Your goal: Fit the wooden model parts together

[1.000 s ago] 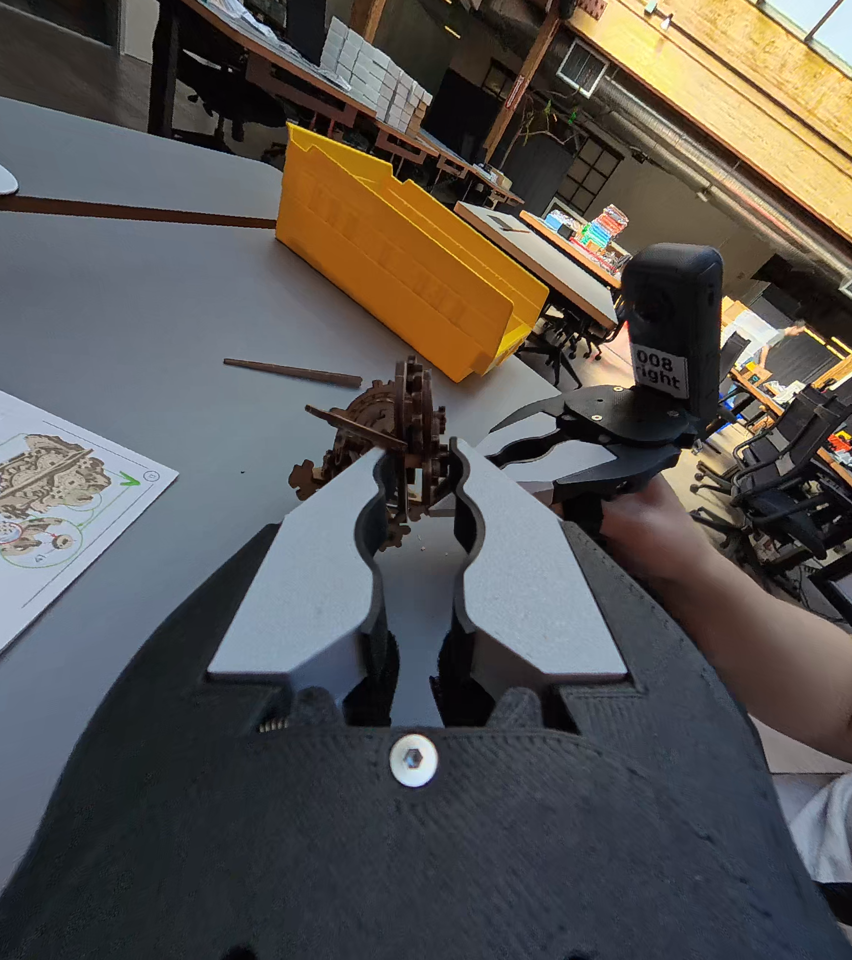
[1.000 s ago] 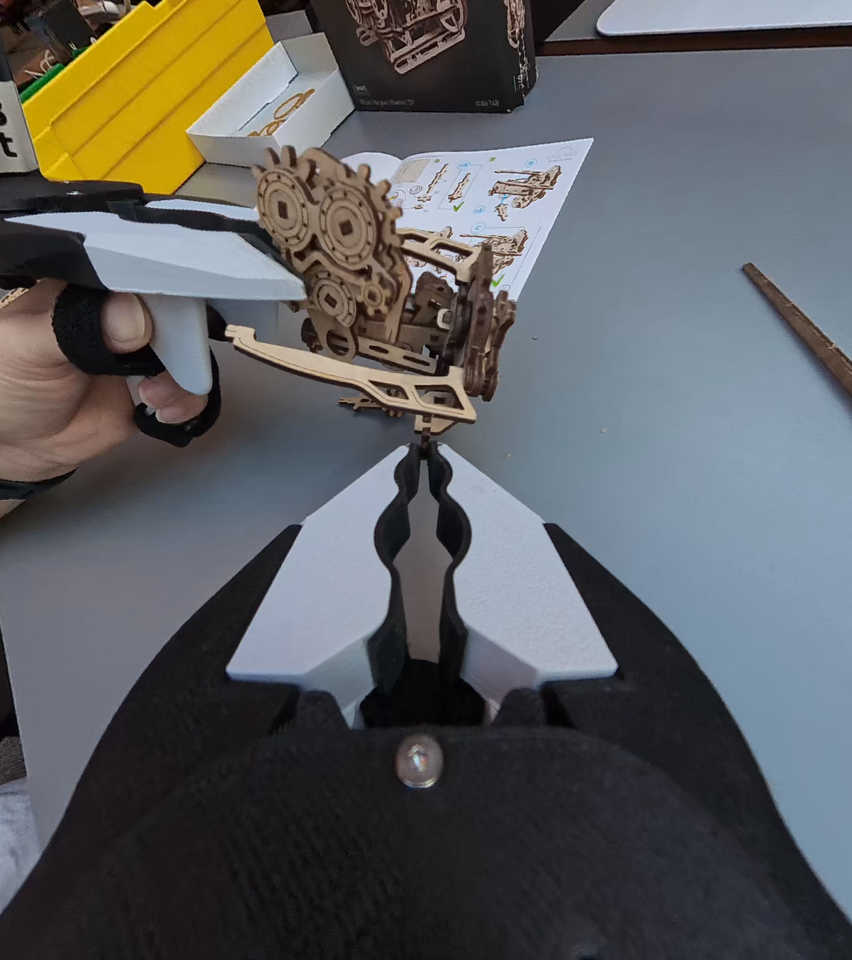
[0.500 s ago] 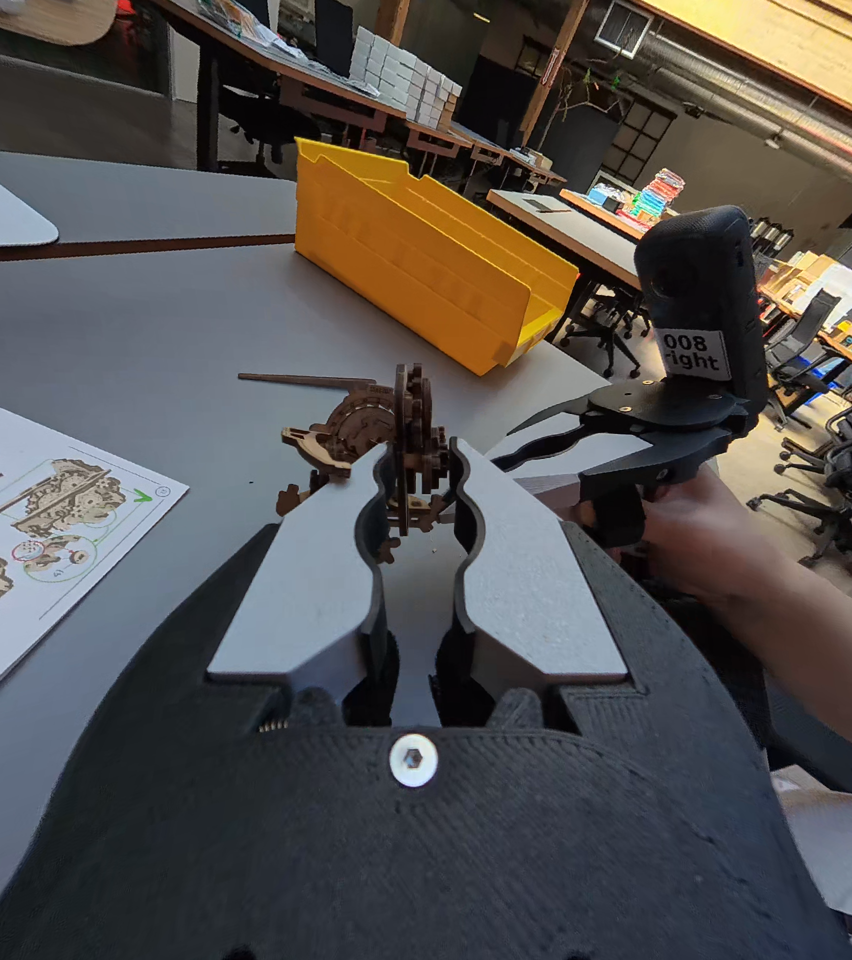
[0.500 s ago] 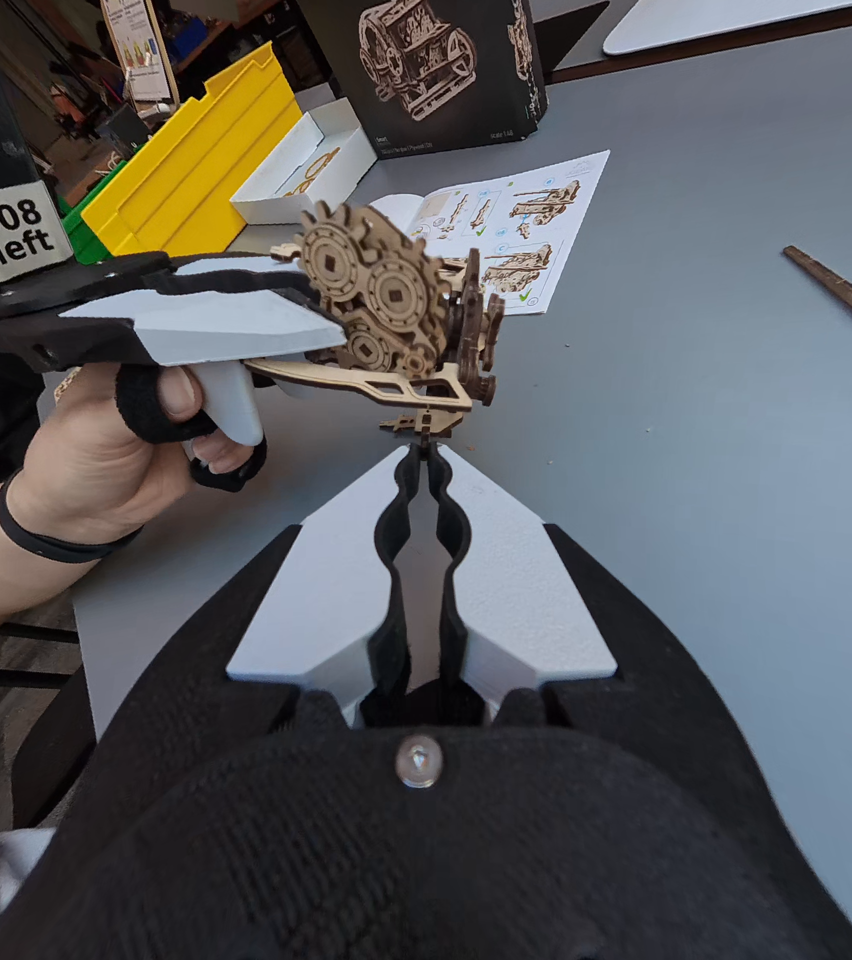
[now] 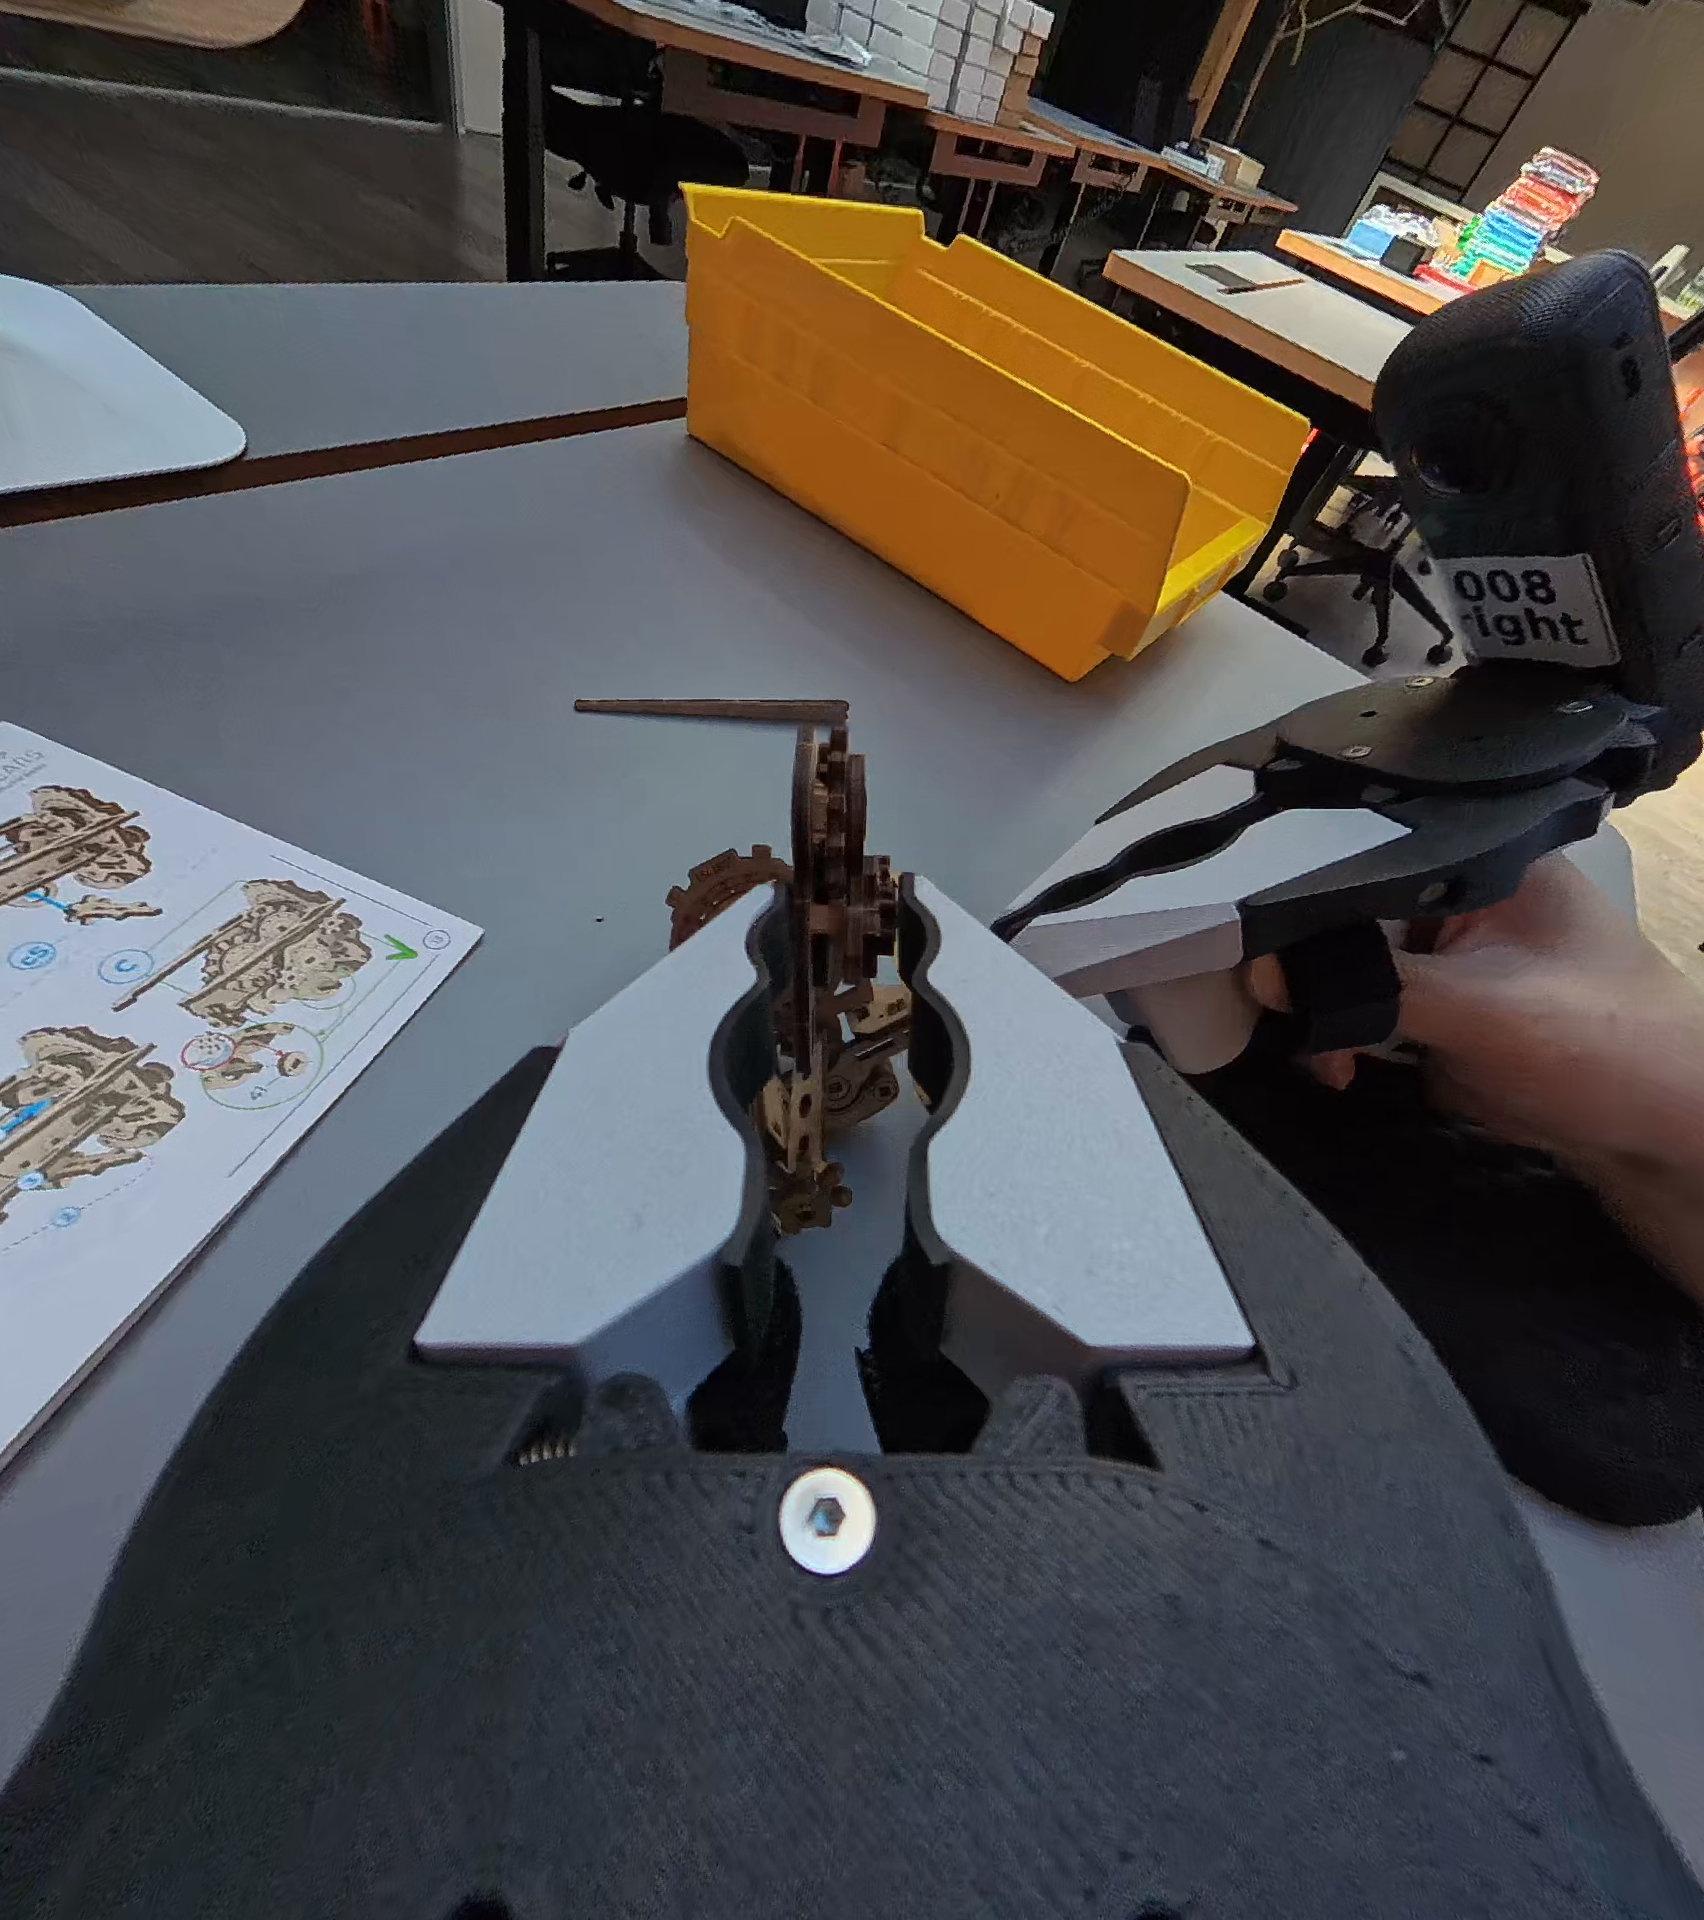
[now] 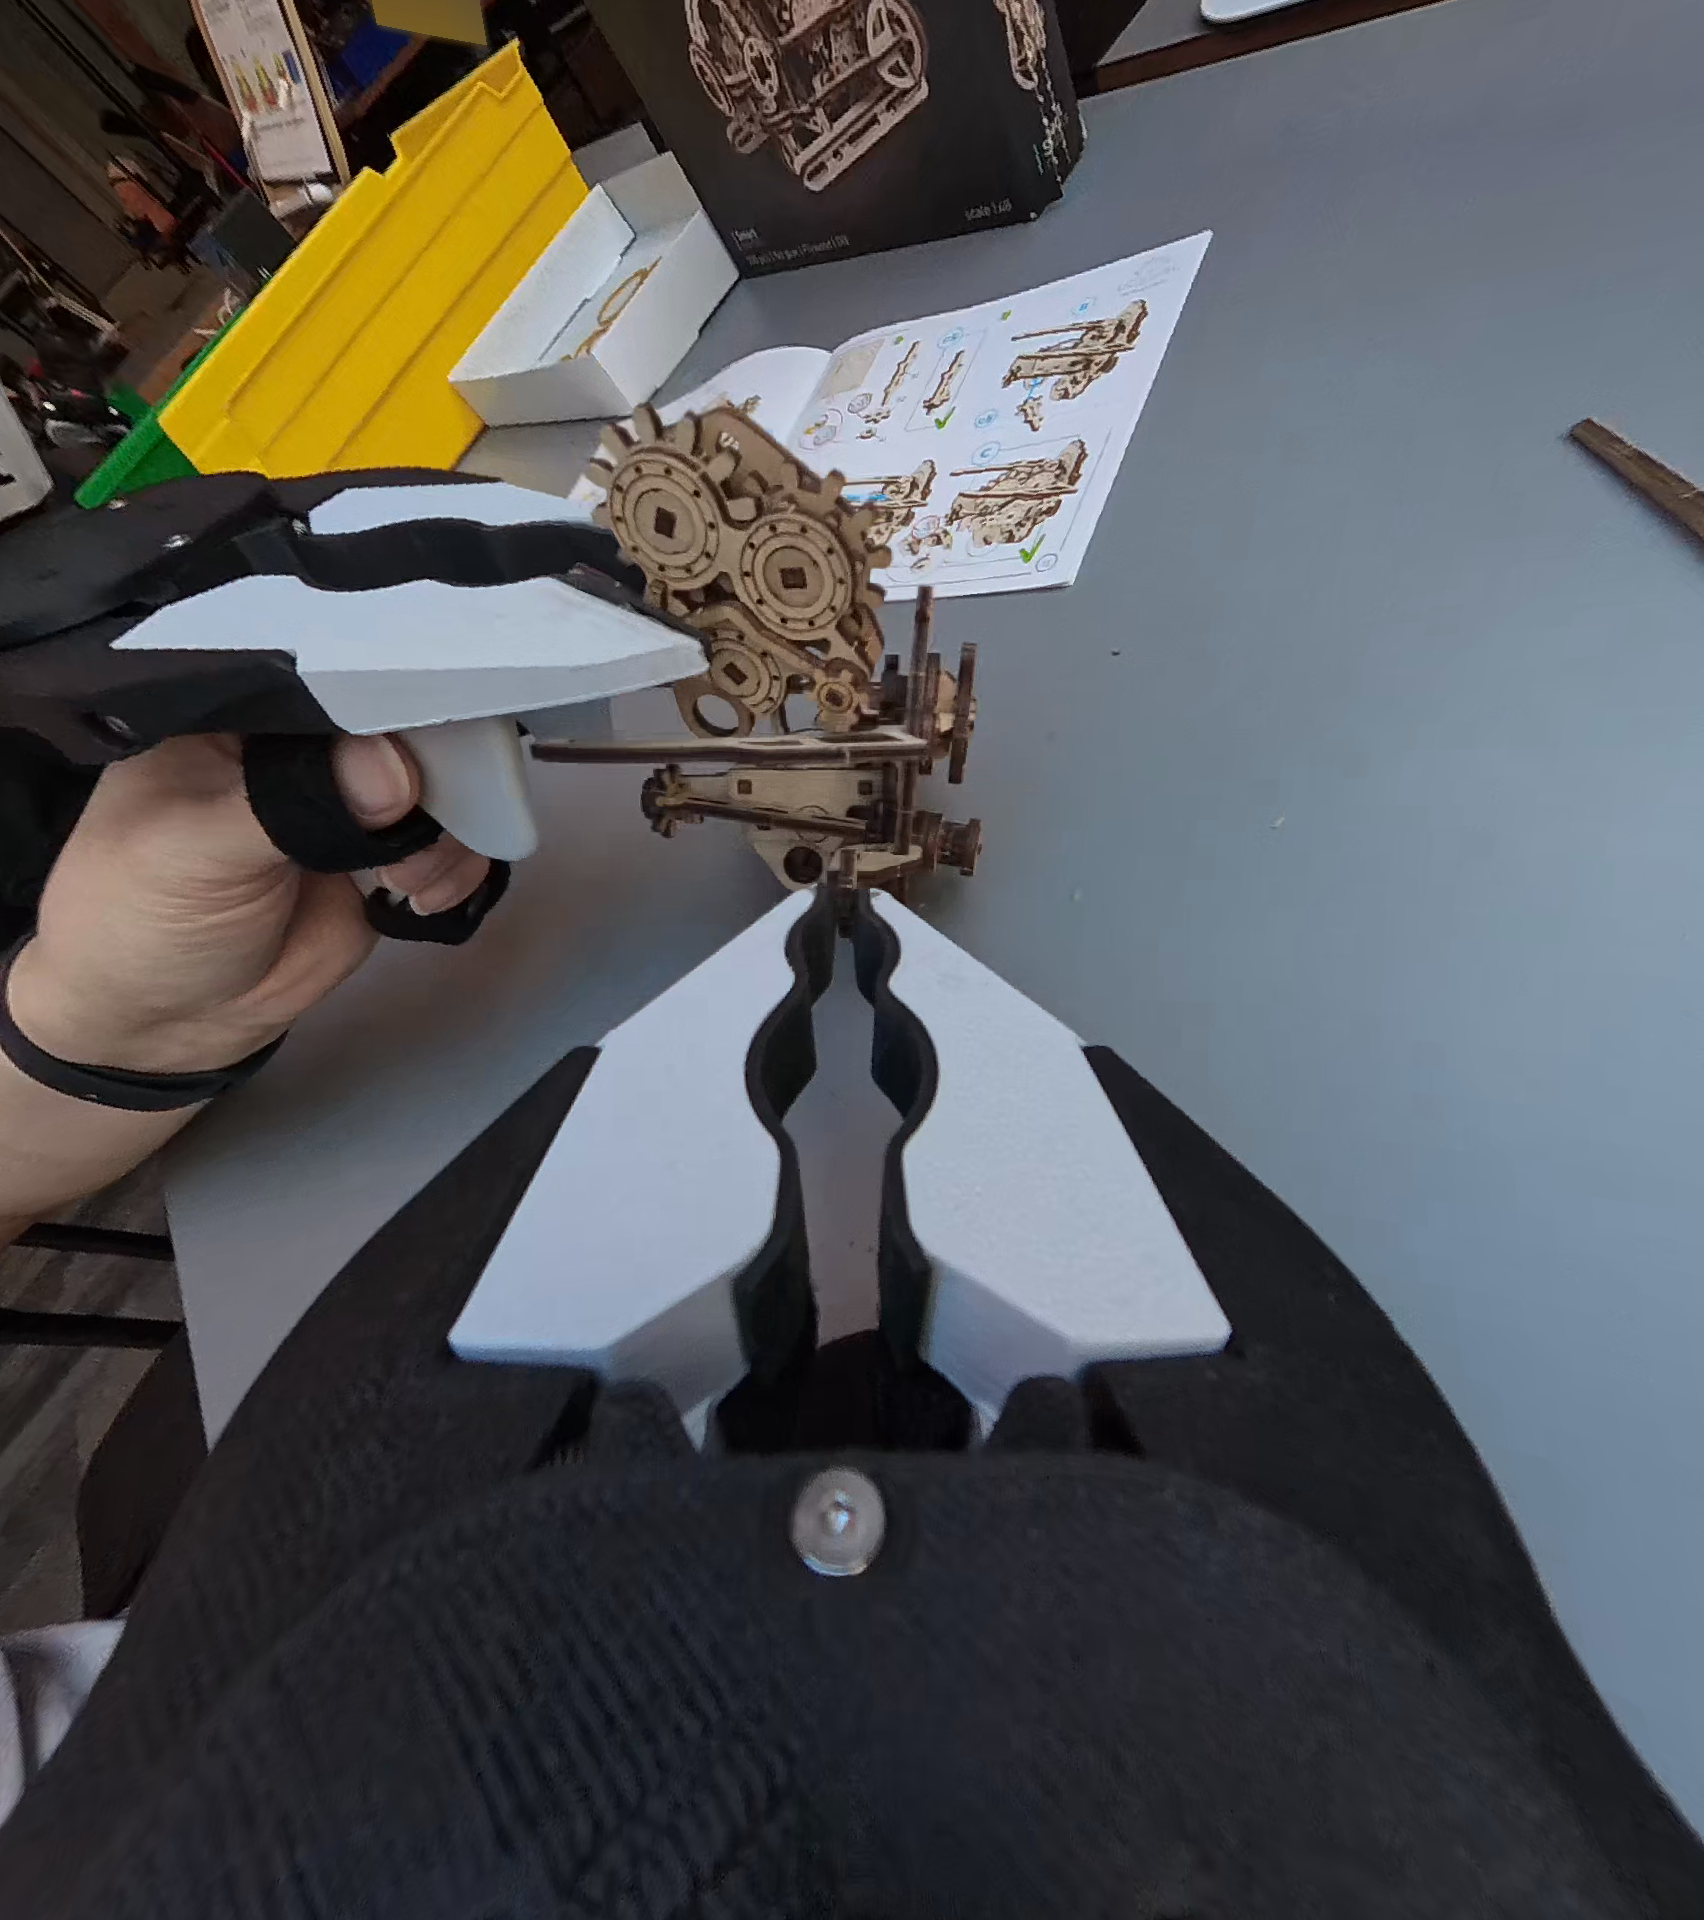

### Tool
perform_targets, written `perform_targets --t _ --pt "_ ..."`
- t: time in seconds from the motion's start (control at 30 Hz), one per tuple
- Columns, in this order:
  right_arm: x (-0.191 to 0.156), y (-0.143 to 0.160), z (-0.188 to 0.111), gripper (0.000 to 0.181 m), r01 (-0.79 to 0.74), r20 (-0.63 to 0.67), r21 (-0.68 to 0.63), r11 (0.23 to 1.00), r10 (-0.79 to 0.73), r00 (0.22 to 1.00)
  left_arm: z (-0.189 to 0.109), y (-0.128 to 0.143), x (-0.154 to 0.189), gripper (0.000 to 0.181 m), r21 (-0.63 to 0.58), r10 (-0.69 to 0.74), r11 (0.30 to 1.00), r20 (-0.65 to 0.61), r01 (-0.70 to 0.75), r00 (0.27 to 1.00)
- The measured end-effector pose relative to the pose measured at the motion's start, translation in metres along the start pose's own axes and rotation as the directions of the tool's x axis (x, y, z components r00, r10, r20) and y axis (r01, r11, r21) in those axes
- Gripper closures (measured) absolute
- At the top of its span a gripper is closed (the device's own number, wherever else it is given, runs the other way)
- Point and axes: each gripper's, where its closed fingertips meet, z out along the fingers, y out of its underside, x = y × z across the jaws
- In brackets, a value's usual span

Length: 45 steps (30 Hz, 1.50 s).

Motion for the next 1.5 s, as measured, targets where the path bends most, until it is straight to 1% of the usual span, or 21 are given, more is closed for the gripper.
perform_targets --t 0.13,0.23,0.3,0.37,0.4,0.47,0.53,0.57,0.63,0.67,0.7,0.8,0.87,0.9,0.97,1.03,1.17,1.3,1.37,1.47,1.5 --pt "0.000 0.007 0.003 0.179 0.024 -0.005 -0.061 0.998 -0.024 1.000 0.002 0.008 -0.001 0.164 -0.036 -0.036 0.999 -0.021 0.035 0.999" --pt "-0.007 0.014 0.003 0.177 0.006 0.037 -0.105 0.994 -0.002 0.999 0.001 0.012 -0.003 0.163 -0.057 -0.051 0.997 -0.022 0.050 0.998" --pt "-0.014 0.024 0.003 0.171 -0.002 0.083 -0.174 0.985 0.016 0.996 0.000 0.013 -0.004 0.163 -0.061 -0.070 0.996 -0.032 0.068 0.997" --pt "-0.015 0.030 -0.002 0.170 0.038 0.102 -0.236 0.971 -0.015 0.995 -0.001 0.013 -0.005 0.163 -0.071 -0.077 0.995 -0.036 0.074 0.996" --pt "-0.016 0.028 -0.007 0.171 0.068 0.115 -0.247 0.967 -0.041 0.993 -0.002 0.012 -0.006 0.163 -0.074 -0.076 0.995 -0.036 0.074 0.996" --pt "-0.023 0.010 -0.019 0.171 0.158 0.192 -0.214 0.964 -0.117 0.974 -0.004 0.011 -0.006 0.164 -0.087 -0.071 0.994 -0.043 0.067 0.997" --pt "-0.028 -0.015 -0.030 0.170 0.323 0.274 -0.141 0.936 -0.277 0.921 -0.004 0.009 -0.007 0.163 -0.100 -0.056 0.994 -0.054 0.051 0.997" --pt "-0.029 -0.028 -0.032 0.167 0.432 0.305 -0.090 0.897 -0.388 0.870 -0.003 0.009 -0.007 0.164 -0.119 -0.049 0.992 -0.061 0.042 0.997" --pt "-0.023 -0.049 -0.029 0.151 0.625 0.328 0.006 0.780 -0.592 0.736 0.000 0.009 -0.004 0.163 -0.163 -0.035 0.987 -0.104 0.017 0.994" --pt "-0.018 -0.055 -0.025 0.144 0.686 0.341 0.021 0.728 -0.650 0.679 0.002 0.010 -0.002 0.163 -0.190 -0.026 0.982 -0.121 0.003 0.992" --pt "-0.017 -0.057 -0.020 0.141 0.717 0.386 0.024 0.697 -0.668 0.637 0.004 0.013 -0.004 0.163 -0.223 -0.012 0.975 -0.117 -0.015 0.993" --pt "-0.010 -0.054 -0.006 0.139 0.727 0.531 -0.035 0.685 -0.604 0.594 0.008 0.015 -0.005 0.164 -0.287 0.039 0.955 -0.131 -0.076 0.991" --pt "-0.012 -0.052 -0.001 0.142 0.736 0.607 -0.026 0.676 -0.575 0.549 0.009 0.016 -0.004 0.164 -0.322 0.058 0.941 -0.144 -0.102 0.988" --pt "-0.013 -0.051 -0.001 0.148 0.742 0.643 -0.007 0.671 -0.565 0.517 0.010 0.017 -0.003 0.164 -0.337 0.071 0.934 -0.150 -0.119 0.986" --pt "-0.006 -0.051 0.008 0.149 0.757 0.657 -0.012 0.653 -0.566 0.498 0.009 0.018 -0.003 0.164 -0.361 0.107 0.919 -0.161 -0.160 0.981" --pt "-0.001 -0.045 0.009 0.151 0.769 0.705 -0.044 0.638 -0.526 0.476 0.009 0.019 -0.001 0.164 -0.382 0.124 0.905 -0.181 -0.186 0.976" --pt "-0.009 -0.035 0.008 0.151 0.772 0.783 -0.047 0.634 -0.457 0.423 0.012 0.019 -0.001 0.164 -0.404 0.141 0.889 -0.201 -0.213 0.969" --pt "-0.008 -0.022 0.015 0.152 0.810 0.781 -0.086 0.580 -0.466 0.416 0.014 0.020 0.000 0.164 -0.418 0.119 0.884 -0.233 -0.210 0.965" --pt "-0.006 -0.019 0.020 0.167 0.807 0.770 -0.116 0.579 -0.461 0.441 0.014 0.022 0.001 0.164 -0.432 0.122 0.874 -0.249 -0.223 0.961" --pt "-0.009 -0.022 0.019 0.168 0.758 0.775 -0.145 0.635 -0.403 0.486 0.013 0.018 0.000 0.163 -0.417 0.137 0.879 -0.243 -0.231 0.960" --pt "-0.010 -0.023 0.019 0.168 0.736 0.776 -0.148 0.660 -0.384 0.500 0.011 0.015 -0.001 0.160 -0.408 0.142 0.884 -0.235 -0.230 0.962"
